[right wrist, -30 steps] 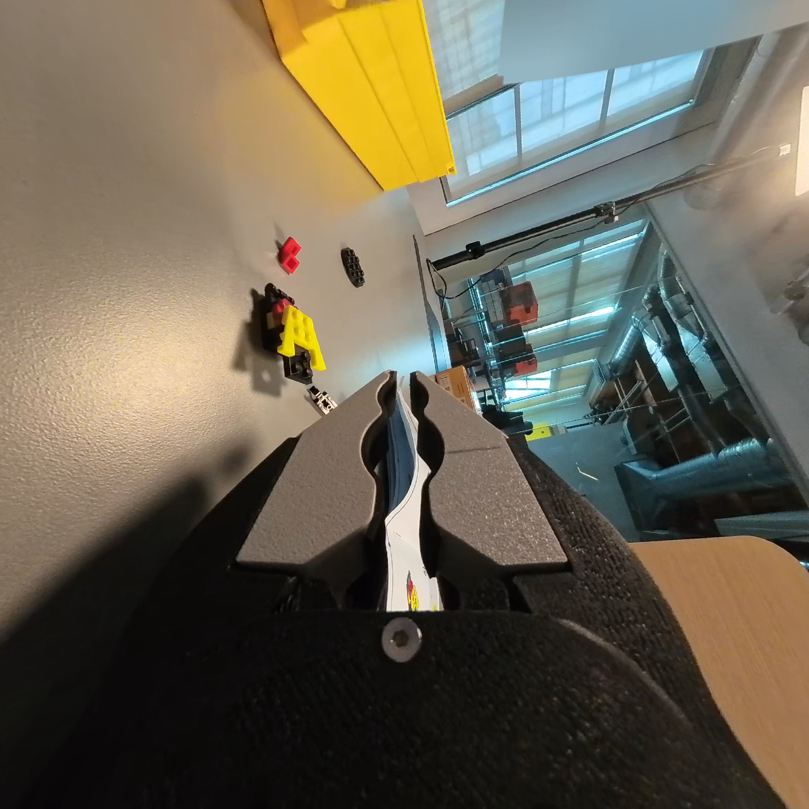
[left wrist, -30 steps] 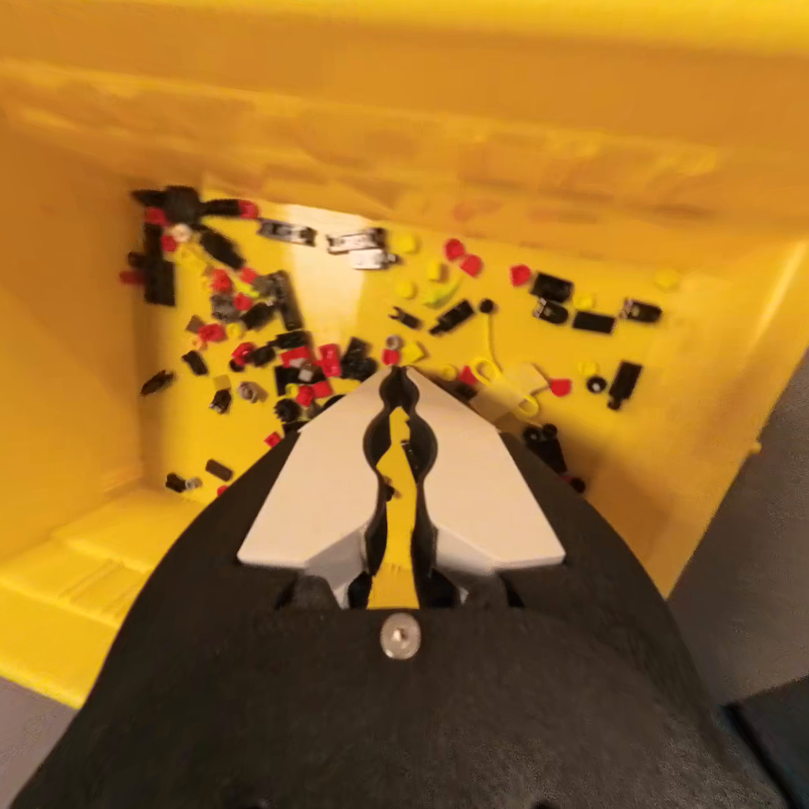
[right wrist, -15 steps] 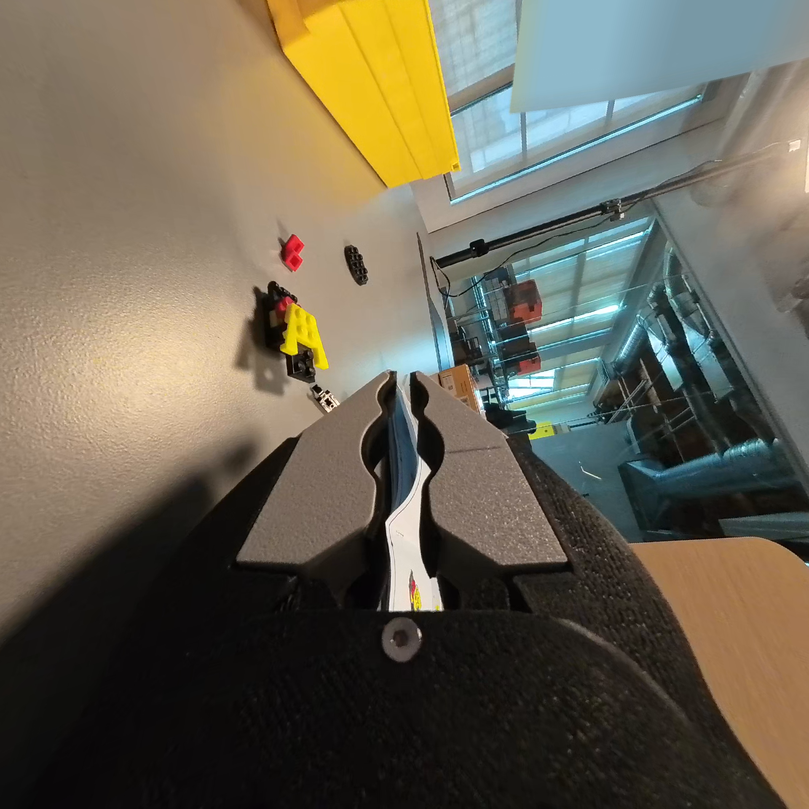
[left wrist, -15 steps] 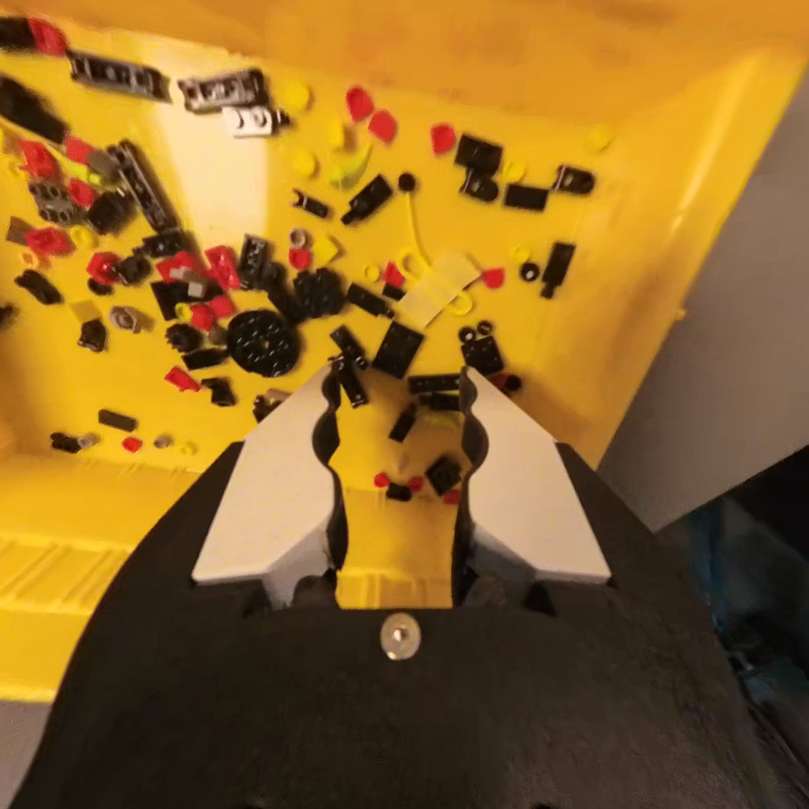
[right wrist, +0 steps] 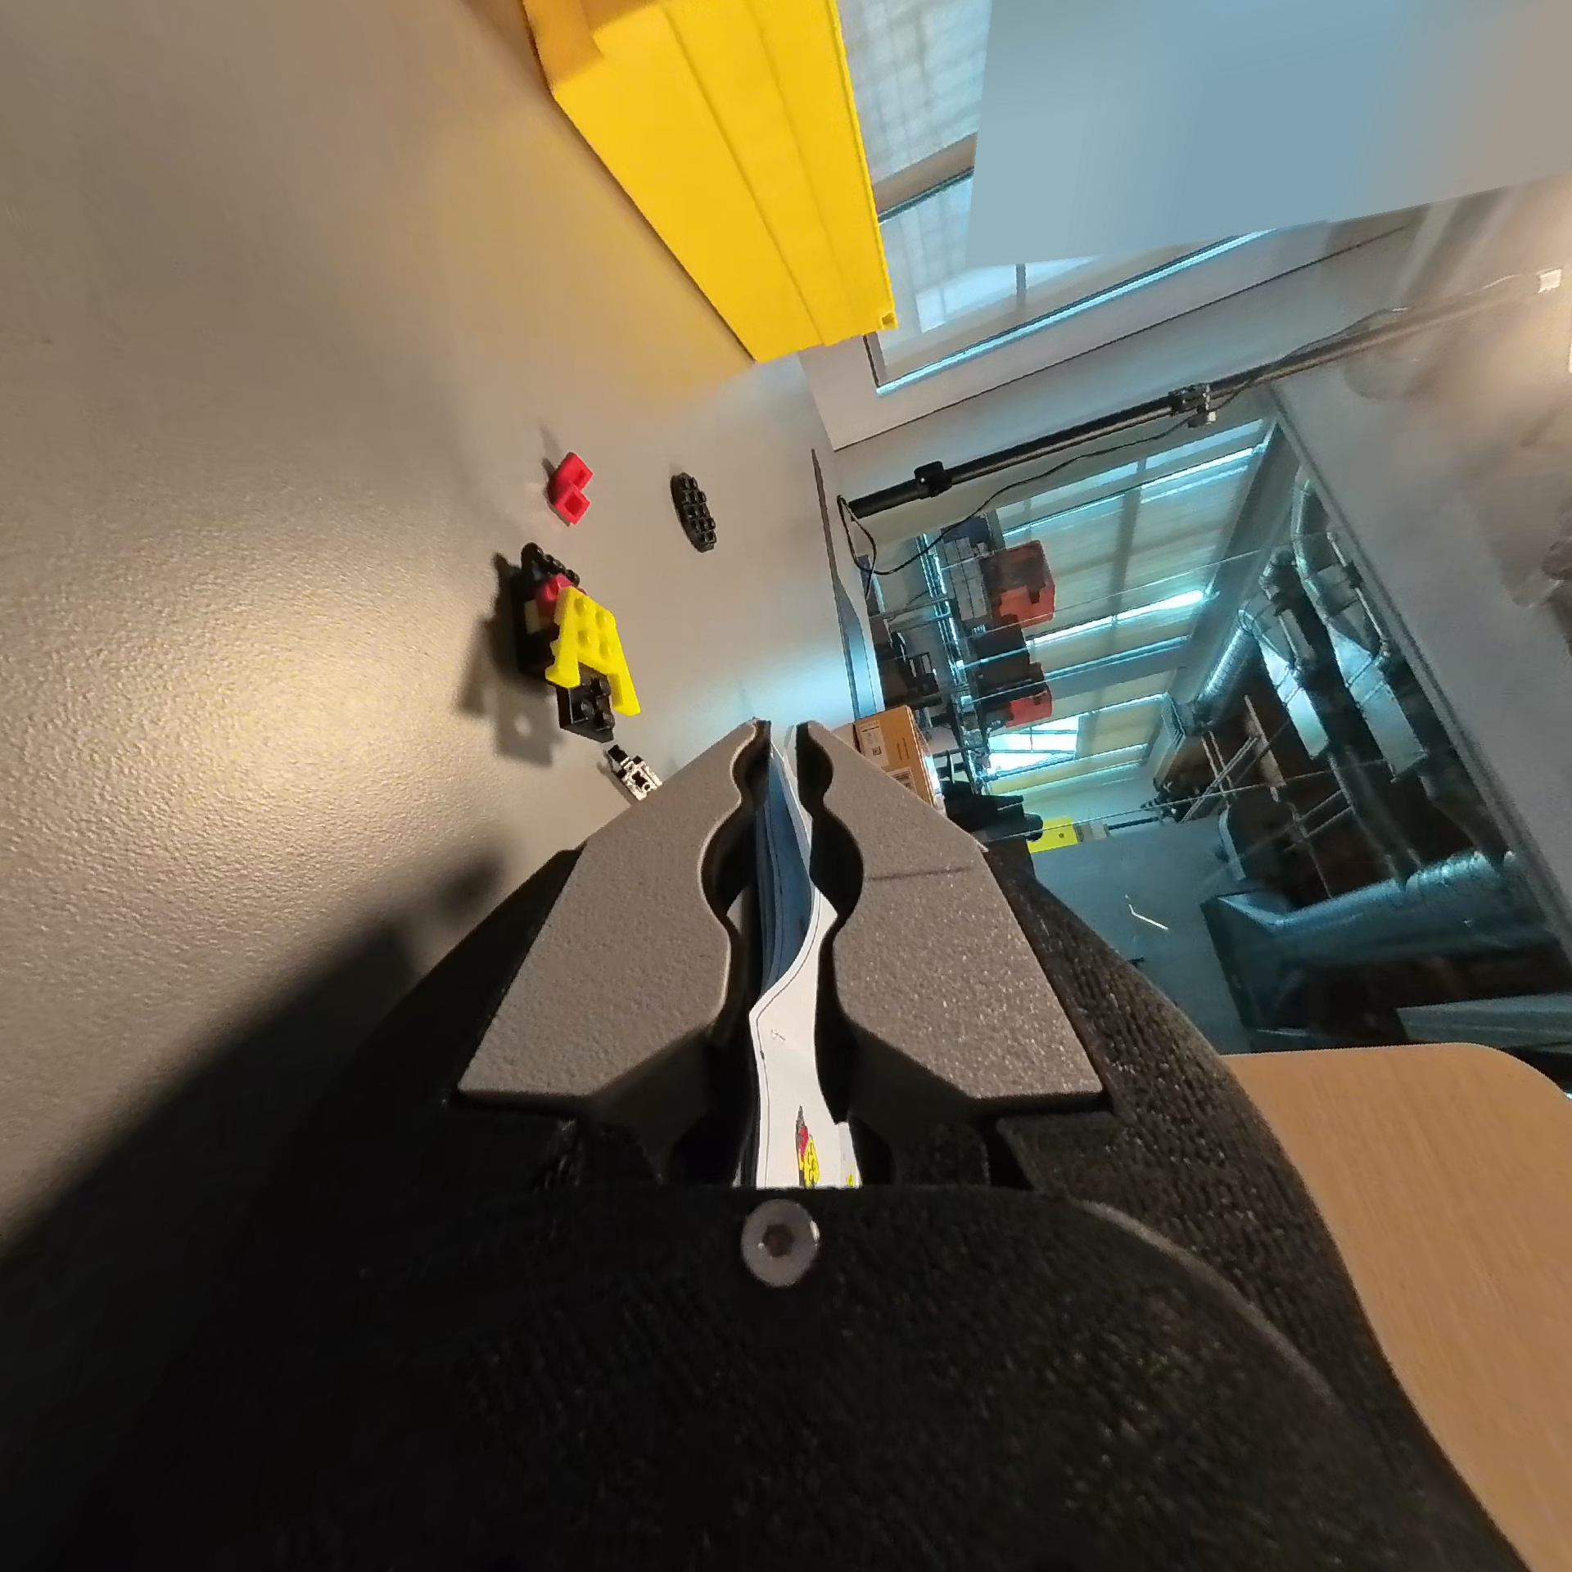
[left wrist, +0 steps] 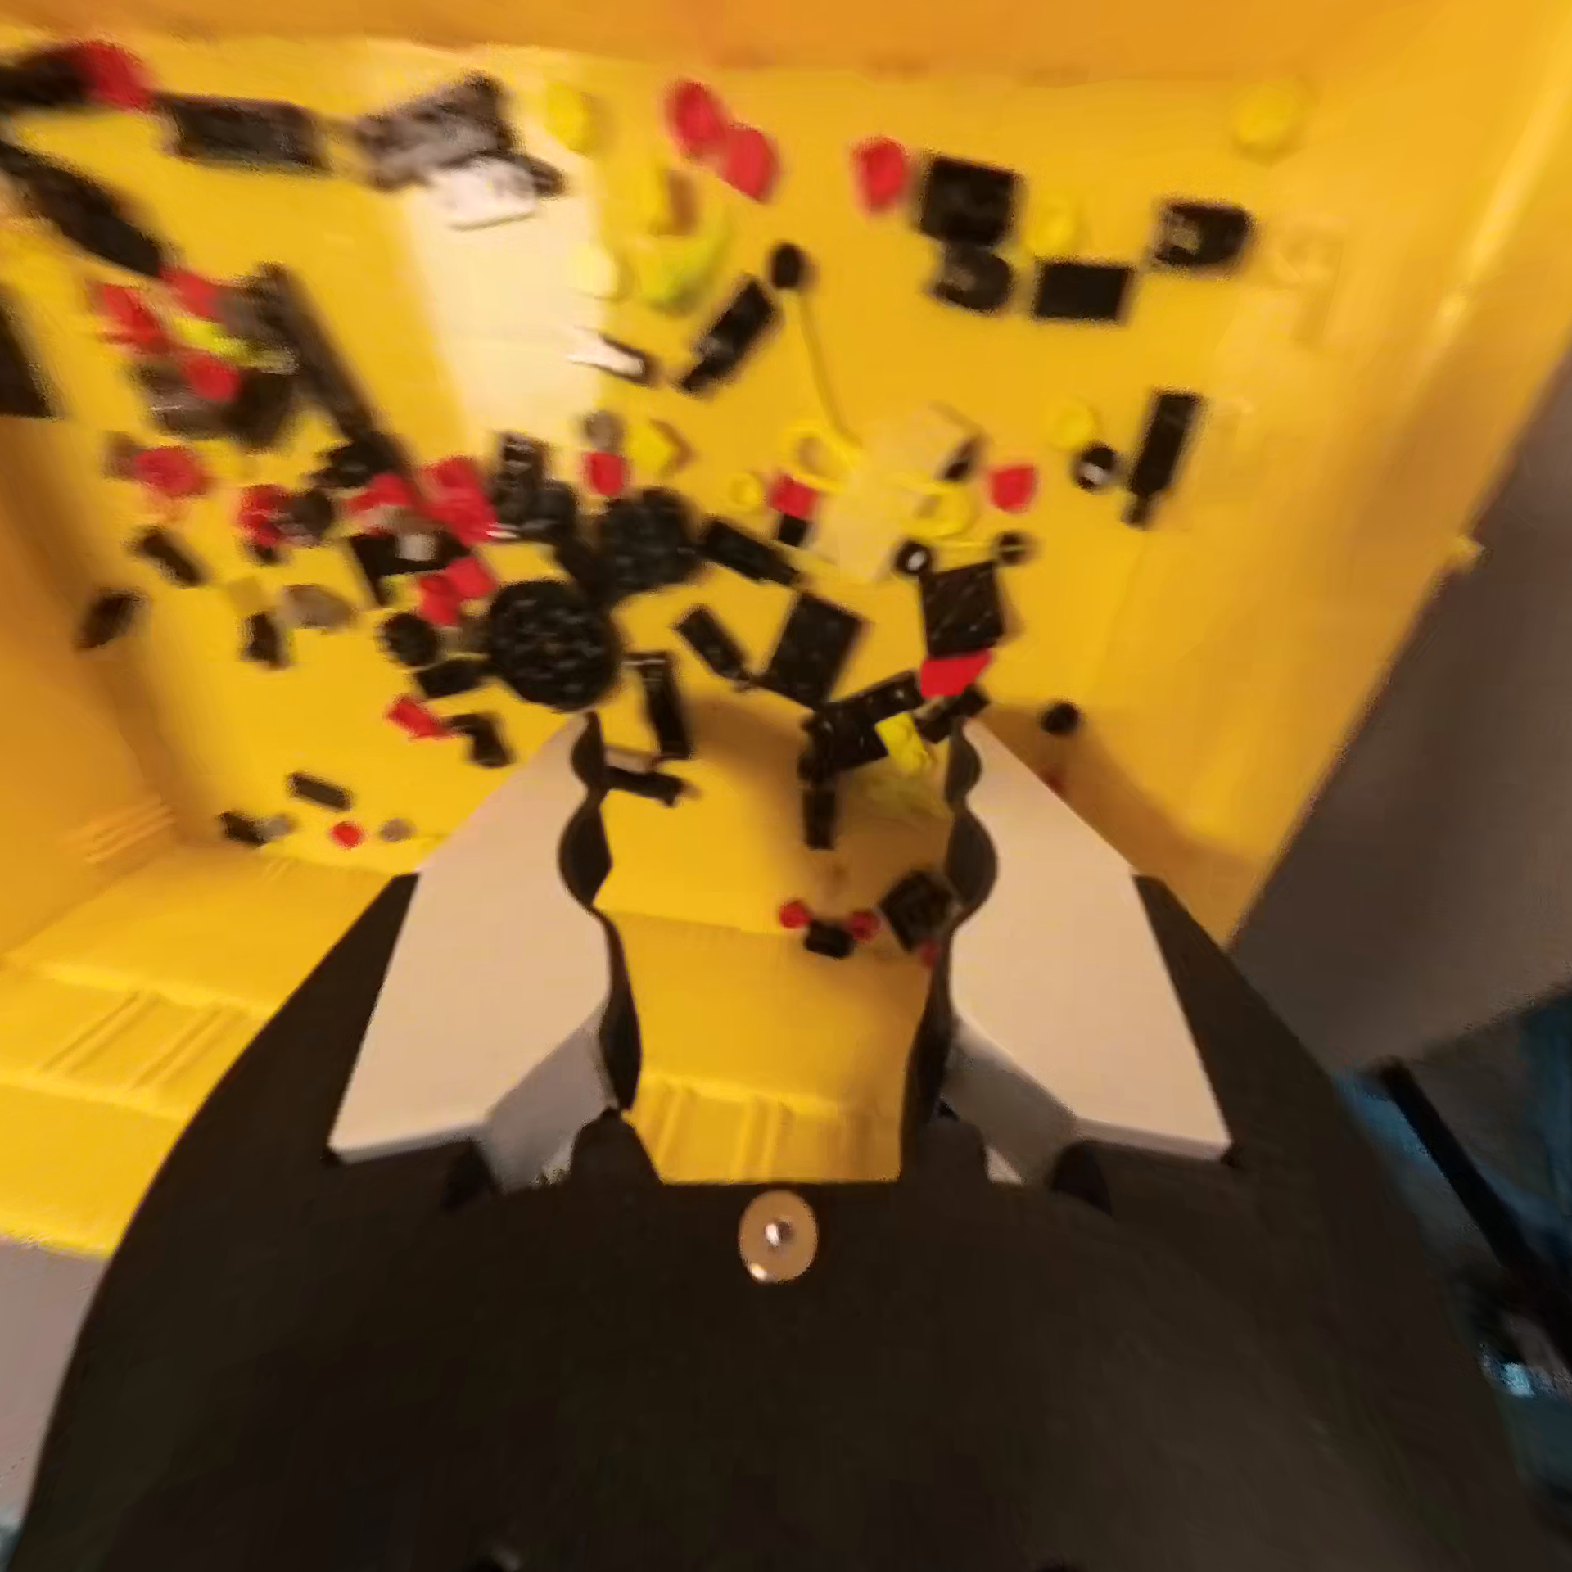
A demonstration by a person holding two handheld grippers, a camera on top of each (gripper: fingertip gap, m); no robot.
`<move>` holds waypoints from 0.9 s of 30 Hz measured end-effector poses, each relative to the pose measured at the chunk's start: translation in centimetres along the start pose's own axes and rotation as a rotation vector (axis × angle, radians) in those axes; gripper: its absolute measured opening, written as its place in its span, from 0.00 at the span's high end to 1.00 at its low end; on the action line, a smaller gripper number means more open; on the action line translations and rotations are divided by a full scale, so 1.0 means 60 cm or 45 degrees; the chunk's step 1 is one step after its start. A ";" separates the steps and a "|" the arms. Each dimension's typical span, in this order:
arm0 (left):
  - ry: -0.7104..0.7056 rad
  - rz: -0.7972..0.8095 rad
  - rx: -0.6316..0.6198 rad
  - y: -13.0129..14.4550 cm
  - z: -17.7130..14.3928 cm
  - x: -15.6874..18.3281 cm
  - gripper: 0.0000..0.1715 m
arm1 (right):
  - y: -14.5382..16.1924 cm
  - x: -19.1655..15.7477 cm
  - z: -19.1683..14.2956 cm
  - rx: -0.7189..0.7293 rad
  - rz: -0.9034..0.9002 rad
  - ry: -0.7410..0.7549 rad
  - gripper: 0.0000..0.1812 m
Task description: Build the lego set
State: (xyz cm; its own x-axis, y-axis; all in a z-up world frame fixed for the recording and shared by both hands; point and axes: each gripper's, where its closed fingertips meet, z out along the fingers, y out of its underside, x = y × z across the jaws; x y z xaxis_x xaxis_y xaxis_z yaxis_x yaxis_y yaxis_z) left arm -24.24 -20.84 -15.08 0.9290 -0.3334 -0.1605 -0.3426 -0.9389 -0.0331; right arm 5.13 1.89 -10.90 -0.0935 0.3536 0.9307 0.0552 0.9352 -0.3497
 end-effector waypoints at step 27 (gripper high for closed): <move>-0.089 -0.610 0.592 -0.115 -0.042 -0.197 0.80 | 0.027 0.007 -0.008 -0.110 -0.048 0.014 0.98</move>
State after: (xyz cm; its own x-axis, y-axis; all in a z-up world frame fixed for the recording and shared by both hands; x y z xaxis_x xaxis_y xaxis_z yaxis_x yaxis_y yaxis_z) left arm -32.49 -10.67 -10.45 0.9875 0.1324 -0.0853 0.0667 -0.8419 -0.5355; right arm 5.66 3.55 -11.05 -0.0863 0.3176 0.9443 0.1372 0.9426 -0.3045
